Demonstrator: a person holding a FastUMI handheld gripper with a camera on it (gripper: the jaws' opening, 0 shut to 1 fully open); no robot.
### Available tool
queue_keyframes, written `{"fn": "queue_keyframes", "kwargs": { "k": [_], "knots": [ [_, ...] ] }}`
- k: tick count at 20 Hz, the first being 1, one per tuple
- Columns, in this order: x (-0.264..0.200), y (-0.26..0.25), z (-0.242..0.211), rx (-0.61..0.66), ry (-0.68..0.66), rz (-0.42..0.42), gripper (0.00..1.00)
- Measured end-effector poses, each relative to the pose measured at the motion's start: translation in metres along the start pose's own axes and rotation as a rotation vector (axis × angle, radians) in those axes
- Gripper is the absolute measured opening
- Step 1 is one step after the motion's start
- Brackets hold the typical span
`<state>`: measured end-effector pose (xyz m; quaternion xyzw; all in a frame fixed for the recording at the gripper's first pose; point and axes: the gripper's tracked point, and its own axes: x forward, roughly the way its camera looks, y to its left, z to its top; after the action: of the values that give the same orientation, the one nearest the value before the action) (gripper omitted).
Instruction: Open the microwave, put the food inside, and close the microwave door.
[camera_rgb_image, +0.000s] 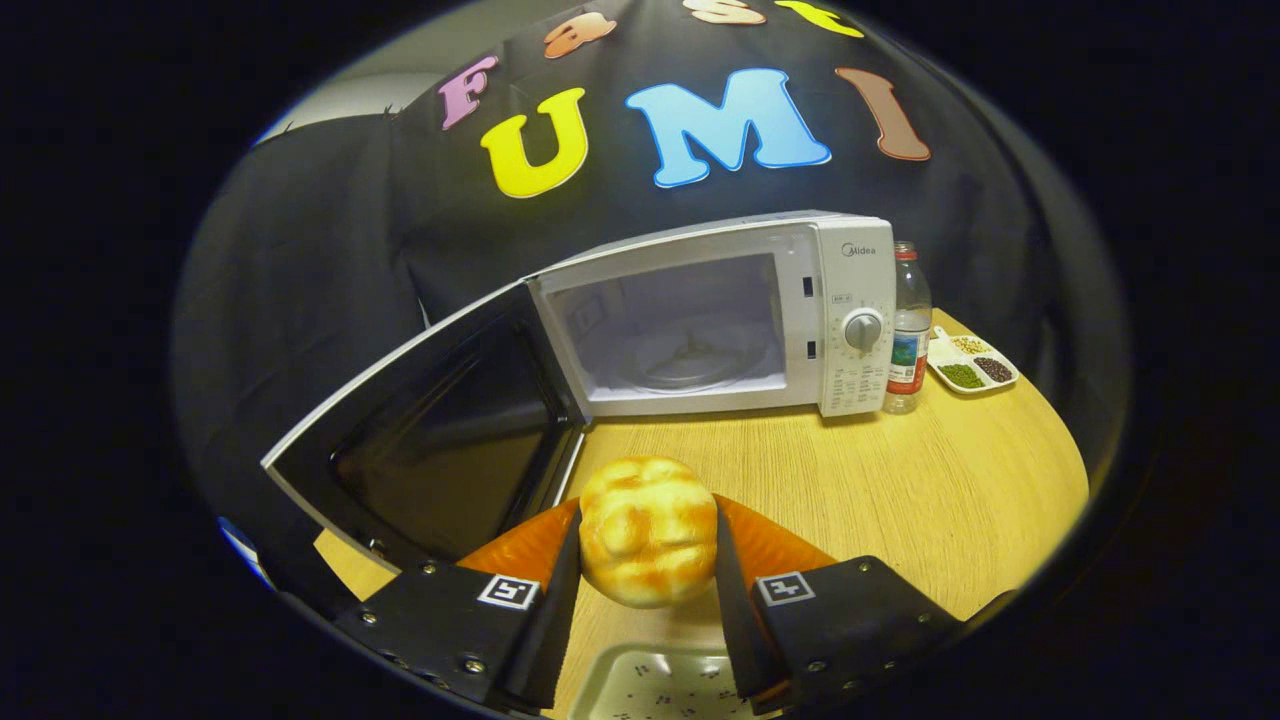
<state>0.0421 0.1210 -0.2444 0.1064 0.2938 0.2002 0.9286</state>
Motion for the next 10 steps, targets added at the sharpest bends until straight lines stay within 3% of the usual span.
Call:
{"fn": "queue_keyframes", "kwargs": {
  "k": [10],
  "knots": [
    [0.072, -0.003, 0.04, 0.185, -0.091, 0.044, 0.64]
  ]
}}
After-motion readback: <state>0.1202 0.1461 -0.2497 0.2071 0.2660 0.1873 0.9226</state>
